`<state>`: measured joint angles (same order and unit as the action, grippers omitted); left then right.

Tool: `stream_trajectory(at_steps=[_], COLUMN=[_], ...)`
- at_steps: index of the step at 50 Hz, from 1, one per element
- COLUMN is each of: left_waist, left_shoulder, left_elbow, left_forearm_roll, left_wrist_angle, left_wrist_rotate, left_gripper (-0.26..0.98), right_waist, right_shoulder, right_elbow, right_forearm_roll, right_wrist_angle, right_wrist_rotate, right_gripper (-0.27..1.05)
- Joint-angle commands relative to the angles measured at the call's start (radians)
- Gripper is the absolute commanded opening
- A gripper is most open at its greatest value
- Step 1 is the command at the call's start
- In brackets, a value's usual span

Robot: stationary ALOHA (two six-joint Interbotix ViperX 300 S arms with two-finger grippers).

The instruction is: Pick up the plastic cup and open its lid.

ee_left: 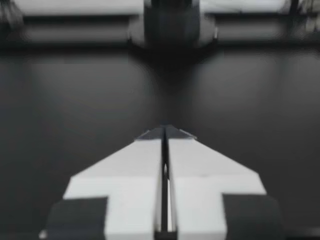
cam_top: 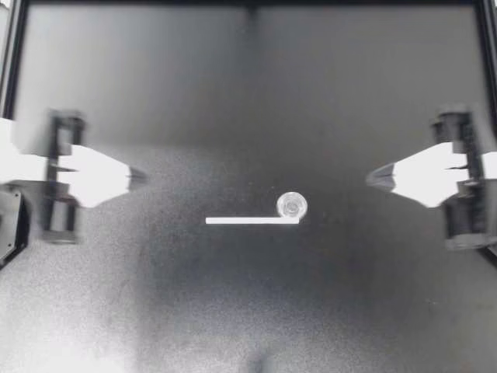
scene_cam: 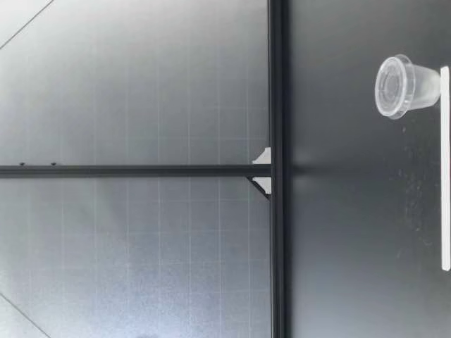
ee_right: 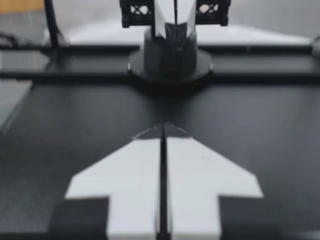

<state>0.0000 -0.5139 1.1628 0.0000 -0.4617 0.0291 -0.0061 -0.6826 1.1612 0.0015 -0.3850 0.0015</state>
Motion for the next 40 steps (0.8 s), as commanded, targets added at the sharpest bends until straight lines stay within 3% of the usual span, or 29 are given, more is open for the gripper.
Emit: stream_trajectory(at_steps=[1,13,27,33,40], left_waist=[0.006,0.035,0.04,0.04,0.04], left_shoulder=[0.109,0.403,0.594,0.626,0.646], left_elbow=[-0.06,-0.221,-0.367,-0.39,-0.396], left_forearm_roll=[-0.002,-0.031,-0.031,-0.031,-0.029], left_wrist_angle=[-0.005,0.029,0.107,0.114,0.115], left_wrist_rotate=[-0.005,-0.009,0.003,0.003,0.003], left_gripper=[-0.2,-0.2,-0.15,-0.02,0.29], right_waist=[0.002,0.002,-0.015,-0.026,-0.037], right_shoulder=[0.057,0.213,0.376,0.43,0.486], right_elbow=[-0.025,-0.037,-0.089,-0.115,-0.137], right_forearm_roll=[0.006,0.012,0.02,0.02,0.02], right_wrist_angle=[-0.011,-0.011,-0.002,0.006,0.025], right_wrist_rotate=[0.003,0.002,0.003,0.003,0.003], right_gripper=[-0.19,-0.19,-0.19,-0.19,-0.19])
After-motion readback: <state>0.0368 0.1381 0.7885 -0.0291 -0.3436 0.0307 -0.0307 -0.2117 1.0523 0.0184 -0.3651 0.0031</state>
